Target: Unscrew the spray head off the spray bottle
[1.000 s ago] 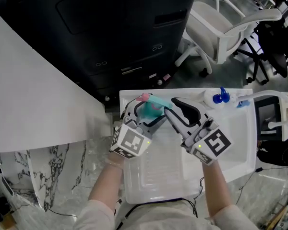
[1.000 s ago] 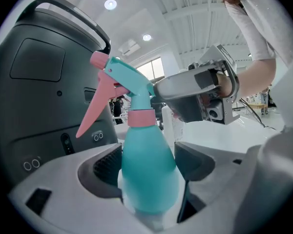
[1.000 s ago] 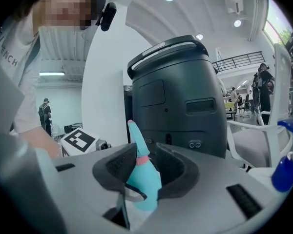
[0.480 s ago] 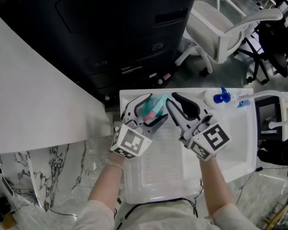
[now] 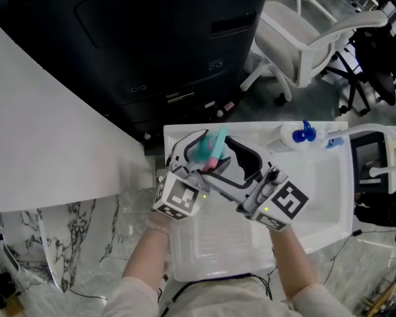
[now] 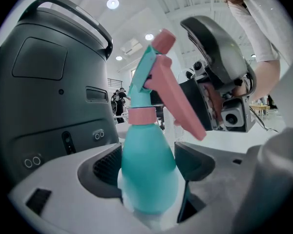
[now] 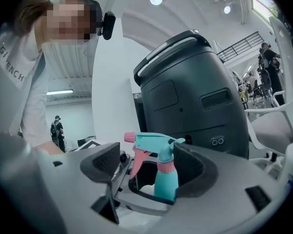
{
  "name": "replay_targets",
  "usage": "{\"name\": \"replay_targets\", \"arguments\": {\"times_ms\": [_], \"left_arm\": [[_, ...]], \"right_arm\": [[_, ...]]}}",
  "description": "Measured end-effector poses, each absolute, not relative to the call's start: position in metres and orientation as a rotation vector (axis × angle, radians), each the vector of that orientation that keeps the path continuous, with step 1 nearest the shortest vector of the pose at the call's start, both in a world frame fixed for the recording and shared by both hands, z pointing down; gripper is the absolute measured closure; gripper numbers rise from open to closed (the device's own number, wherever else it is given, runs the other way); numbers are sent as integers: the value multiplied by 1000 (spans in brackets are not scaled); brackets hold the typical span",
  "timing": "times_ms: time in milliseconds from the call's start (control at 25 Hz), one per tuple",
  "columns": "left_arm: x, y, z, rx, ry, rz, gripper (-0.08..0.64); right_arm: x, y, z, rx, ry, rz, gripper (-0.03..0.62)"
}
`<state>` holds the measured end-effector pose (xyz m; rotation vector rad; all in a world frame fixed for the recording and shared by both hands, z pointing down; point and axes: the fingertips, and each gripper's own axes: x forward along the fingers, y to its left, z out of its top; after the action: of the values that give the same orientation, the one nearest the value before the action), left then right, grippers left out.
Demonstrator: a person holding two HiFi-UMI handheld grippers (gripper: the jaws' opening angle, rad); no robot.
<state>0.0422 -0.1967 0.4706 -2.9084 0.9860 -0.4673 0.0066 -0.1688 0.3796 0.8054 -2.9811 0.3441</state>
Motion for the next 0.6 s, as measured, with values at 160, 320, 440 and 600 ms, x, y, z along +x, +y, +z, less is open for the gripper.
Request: {"name": "replay_targets", "arguments": {"times_ms": [160, 320, 440, 600], "left_arm": [[43, -199, 466, -2906, 998, -453, 227], [44, -199, 467, -2907, 1000, -454, 227], [43, -199, 467, -2906, 1001, -455, 227], [43, -198, 467, -2904, 1002, -459, 227]], "right_arm": [[4, -173, 386, 877, -2895, 203, 269], [22, -176, 392, 934, -2856, 218, 349], [38, -179, 394, 979, -2832, 234, 377], [57, -186, 392, 1039, -2804, 209, 401]]}}
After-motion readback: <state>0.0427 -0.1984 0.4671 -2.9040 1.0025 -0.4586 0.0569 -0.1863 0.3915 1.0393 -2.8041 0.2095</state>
